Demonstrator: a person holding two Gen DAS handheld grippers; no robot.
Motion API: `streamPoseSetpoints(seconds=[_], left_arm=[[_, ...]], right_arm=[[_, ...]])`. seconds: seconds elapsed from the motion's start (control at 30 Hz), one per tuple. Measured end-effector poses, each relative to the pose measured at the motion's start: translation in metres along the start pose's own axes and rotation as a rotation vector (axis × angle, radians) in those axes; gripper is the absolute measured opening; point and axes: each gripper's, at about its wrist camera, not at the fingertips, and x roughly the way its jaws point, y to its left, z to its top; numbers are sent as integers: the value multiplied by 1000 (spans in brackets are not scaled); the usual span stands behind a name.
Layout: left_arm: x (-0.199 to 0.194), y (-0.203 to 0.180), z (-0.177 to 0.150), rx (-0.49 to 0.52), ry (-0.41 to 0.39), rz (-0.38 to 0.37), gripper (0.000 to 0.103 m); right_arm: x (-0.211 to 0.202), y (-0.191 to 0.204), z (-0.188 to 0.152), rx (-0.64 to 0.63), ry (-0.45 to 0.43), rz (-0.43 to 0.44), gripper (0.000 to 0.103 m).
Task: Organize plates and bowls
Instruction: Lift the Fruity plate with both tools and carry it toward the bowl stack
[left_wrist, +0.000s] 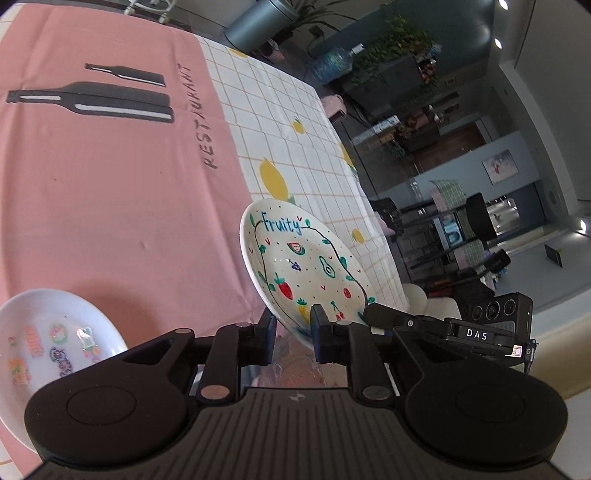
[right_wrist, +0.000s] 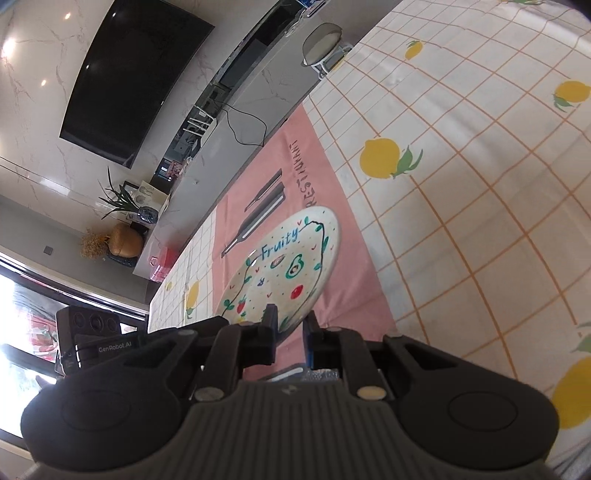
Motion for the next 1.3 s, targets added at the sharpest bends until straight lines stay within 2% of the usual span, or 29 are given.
streamPoseSetpoints(seconds=[0.17, 0.27, 0.5, 0.63, 0.73, 0.8, 0.9, 1.1, 1.3], left_arm=[[15, -12, -6, 79, 110, -13, 25], [16, -19, -10, 130, 140, -13, 25], [28, -33, -20, 230, 237, 78, 29], [32, -43, -26, 290, 249, 167, 29], [36, -51, -31, 337, 256, 223, 25], [37, -55, -32, 340, 259, 239, 25], [40, -59, -33, 361, 255, 312, 25], [40, -60, -34, 370, 234, 407, 25], [43, -61, -36, 371, 224, 483, 25]], right_arm=[[-25, -5, -22, 20, -3, -41, 12], [-34, -8, -33, 31, 24, -45, 13], [-51, -7, -52, 30, 36, -79, 13], [-50, -15, -59, 74, 58, -79, 13], [-48, -12, -62, 62, 63, -101, 12], [-46, -8, -65, 45, 64, -106, 10], [-42, -6, -66, 46, 82, -117, 10], [-34, -8, -76, 27, 113, -153, 10], [-35, 2, -82, -43, 118, -234, 11]])
